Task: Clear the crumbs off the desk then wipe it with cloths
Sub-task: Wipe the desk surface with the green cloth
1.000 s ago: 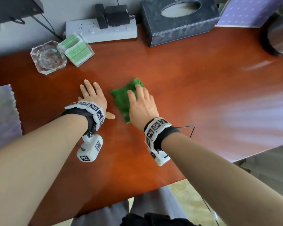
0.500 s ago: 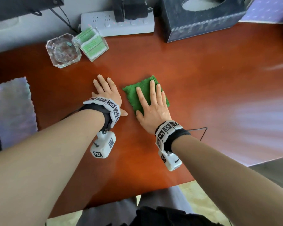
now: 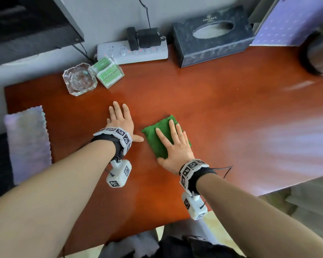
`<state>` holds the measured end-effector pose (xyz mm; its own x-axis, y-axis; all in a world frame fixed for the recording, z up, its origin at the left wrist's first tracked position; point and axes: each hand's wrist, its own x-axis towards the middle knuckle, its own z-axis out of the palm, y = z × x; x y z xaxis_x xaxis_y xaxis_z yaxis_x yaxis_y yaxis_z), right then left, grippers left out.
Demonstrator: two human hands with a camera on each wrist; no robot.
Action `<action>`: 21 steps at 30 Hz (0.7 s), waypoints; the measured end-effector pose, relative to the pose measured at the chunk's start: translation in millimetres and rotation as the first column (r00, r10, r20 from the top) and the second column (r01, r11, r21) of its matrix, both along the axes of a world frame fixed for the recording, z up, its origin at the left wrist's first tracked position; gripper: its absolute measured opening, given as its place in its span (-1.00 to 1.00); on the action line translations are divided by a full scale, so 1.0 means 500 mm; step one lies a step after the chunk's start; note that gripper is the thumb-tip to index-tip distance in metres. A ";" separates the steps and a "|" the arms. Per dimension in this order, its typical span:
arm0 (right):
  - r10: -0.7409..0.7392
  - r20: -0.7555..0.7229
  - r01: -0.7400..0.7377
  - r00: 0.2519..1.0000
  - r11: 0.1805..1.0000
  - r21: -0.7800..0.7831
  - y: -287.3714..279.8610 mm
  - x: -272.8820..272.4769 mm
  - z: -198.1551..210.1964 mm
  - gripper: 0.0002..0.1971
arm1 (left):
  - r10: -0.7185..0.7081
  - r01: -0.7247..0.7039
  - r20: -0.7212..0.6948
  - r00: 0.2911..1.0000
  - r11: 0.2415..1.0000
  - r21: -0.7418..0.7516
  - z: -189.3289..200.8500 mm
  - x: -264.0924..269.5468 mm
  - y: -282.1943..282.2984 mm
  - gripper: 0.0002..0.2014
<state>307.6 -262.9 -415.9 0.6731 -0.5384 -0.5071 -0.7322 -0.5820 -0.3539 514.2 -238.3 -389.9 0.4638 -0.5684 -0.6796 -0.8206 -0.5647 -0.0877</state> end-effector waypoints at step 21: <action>-0.158 -0.053 0.144 0.986 0.967 -0.209 -0.116 -0.246 -0.035 -0.29 | -0.414 0.390 0.012 0.910 0.846 -0.362 -0.071 -0.348 0.101 -0.21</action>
